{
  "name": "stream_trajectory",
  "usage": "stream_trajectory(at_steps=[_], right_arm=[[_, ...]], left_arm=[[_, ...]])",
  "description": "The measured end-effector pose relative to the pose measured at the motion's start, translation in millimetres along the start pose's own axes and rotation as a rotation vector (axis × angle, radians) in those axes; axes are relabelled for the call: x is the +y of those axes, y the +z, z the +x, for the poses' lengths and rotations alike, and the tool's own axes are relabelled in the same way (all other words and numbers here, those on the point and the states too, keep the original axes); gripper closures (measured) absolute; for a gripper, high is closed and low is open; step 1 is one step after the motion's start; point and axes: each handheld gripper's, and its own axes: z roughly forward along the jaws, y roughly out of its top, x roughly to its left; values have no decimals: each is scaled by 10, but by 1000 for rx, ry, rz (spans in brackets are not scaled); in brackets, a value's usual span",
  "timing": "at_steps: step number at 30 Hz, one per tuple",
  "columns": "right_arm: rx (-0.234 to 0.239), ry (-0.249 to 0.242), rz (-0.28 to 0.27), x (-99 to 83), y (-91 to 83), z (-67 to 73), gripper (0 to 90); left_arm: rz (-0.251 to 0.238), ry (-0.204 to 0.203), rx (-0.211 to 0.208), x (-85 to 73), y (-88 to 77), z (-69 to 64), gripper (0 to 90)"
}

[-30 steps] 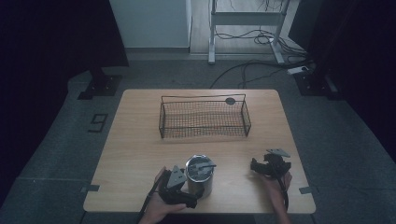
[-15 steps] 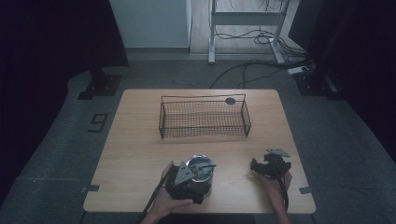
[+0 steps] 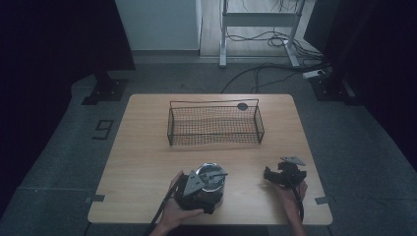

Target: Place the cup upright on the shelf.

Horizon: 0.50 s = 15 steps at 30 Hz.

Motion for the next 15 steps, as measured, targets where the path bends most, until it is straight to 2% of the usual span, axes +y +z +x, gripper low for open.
stream_trajectory(at_steps=[6,11,15], right_arm=[[0,0,0,0,0,0,21],[0,-2,0,0,0,-1,20],[0,-2,0,0,0,-1,21]], left_arm=[[-15,10,9,-9,-23,-16,38],[-52,14,3,17,-104,-34,38],[-75,16,15,40,-174,-36,38]])
